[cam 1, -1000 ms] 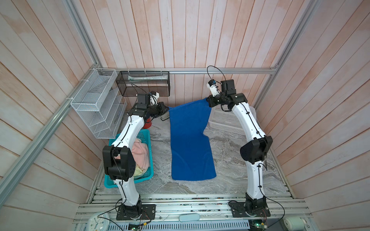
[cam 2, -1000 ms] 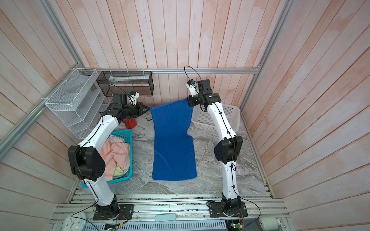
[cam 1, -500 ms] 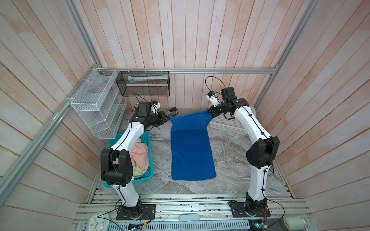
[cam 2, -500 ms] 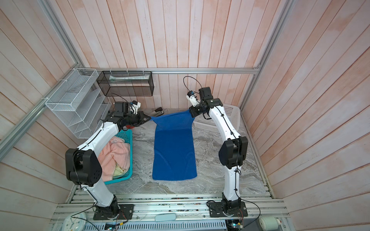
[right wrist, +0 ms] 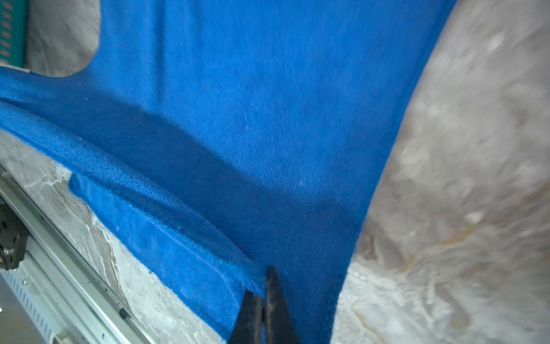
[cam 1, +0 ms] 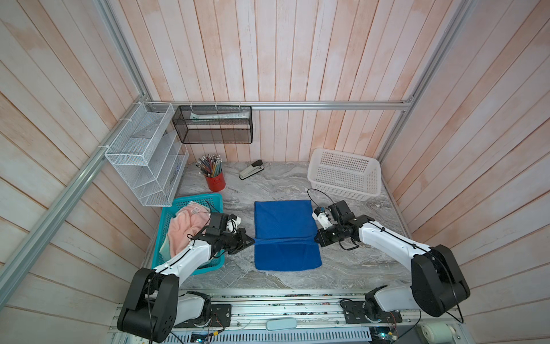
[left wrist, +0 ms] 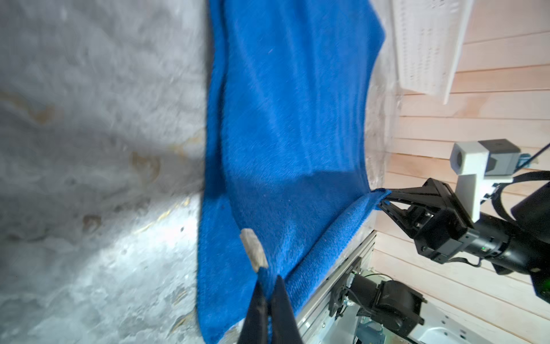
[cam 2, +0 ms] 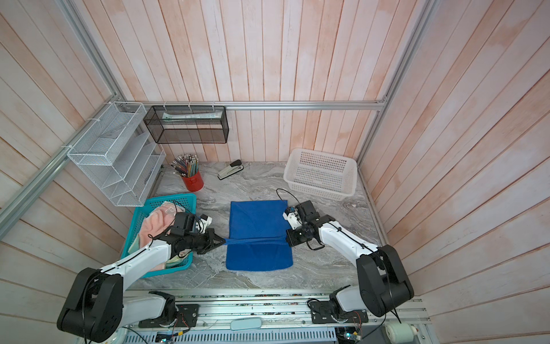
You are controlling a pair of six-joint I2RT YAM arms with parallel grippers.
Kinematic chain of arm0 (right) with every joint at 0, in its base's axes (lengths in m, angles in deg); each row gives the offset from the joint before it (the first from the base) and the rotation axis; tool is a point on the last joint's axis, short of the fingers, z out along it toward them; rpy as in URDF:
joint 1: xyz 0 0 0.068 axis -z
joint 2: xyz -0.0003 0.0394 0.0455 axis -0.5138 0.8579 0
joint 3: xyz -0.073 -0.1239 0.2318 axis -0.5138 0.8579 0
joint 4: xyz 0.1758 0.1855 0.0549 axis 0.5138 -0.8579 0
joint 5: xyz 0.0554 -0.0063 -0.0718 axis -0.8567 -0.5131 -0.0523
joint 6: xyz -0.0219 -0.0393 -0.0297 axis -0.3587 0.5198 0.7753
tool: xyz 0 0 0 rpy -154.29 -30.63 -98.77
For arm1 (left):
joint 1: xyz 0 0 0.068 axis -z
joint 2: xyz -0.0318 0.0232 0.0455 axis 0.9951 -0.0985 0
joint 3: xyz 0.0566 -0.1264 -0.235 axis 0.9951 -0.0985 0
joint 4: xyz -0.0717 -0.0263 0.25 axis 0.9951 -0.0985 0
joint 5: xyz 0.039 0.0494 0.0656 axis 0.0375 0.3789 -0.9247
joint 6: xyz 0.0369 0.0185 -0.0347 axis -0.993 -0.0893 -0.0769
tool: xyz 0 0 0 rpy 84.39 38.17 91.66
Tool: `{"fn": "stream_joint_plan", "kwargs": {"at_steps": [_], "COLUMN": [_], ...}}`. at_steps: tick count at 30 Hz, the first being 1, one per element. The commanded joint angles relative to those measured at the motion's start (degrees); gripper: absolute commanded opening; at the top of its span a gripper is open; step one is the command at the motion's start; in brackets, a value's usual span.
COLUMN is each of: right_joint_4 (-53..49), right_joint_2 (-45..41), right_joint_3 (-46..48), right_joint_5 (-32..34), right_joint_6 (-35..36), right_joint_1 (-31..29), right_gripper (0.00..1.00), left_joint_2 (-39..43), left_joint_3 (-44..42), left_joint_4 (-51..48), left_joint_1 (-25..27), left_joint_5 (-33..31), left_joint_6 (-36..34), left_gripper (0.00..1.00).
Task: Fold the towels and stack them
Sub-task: 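Carry the raised far edge of the blue towel toward the robot with both grippers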
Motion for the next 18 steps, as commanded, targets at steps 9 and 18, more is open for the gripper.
{"fn": "stream_joint_plan", "kwargs": {"at_steps": [9, 18], "right_joint_4": [1.65, -5.49], "right_joint_2": [4.04, -5.85], "right_joint_3": [-3.64, -4.14], "right_joint_5": [6.88, 5.69], "right_joint_6": [-3.88, -8.36], "right_joint_1": [0.71, -0.39], "right_gripper": [0.0, 0.0], "left_joint_2": [-3.53, 5.53], "left_joint_3": [0.97, 8.27], "left_joint_4": [4.66, -10.58], "left_joint_1": [-0.38, -0.27], "left_joint_5": [-5.22, -8.35], "left_joint_6": [1.78, -2.13], "left_gripper": [0.0, 0.0]}}
